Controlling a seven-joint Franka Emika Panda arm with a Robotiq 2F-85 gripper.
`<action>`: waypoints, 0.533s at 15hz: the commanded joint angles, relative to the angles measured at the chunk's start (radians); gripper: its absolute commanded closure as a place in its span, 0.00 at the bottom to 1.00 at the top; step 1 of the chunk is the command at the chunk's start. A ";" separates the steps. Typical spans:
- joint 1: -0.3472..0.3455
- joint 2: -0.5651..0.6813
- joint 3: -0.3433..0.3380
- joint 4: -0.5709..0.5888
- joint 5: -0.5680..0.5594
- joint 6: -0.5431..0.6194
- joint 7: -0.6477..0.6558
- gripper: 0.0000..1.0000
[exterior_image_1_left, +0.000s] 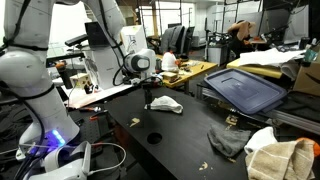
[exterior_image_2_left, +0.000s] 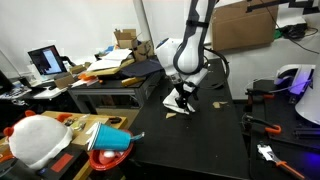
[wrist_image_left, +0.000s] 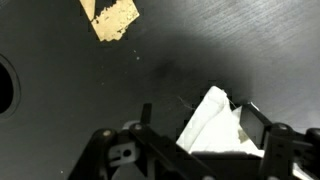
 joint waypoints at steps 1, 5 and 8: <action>0.010 0.010 -0.020 -0.004 -0.003 0.020 -0.012 0.42; 0.010 0.002 -0.027 -0.007 -0.002 0.022 -0.015 0.73; 0.009 -0.022 -0.022 -0.021 0.001 0.029 -0.024 0.95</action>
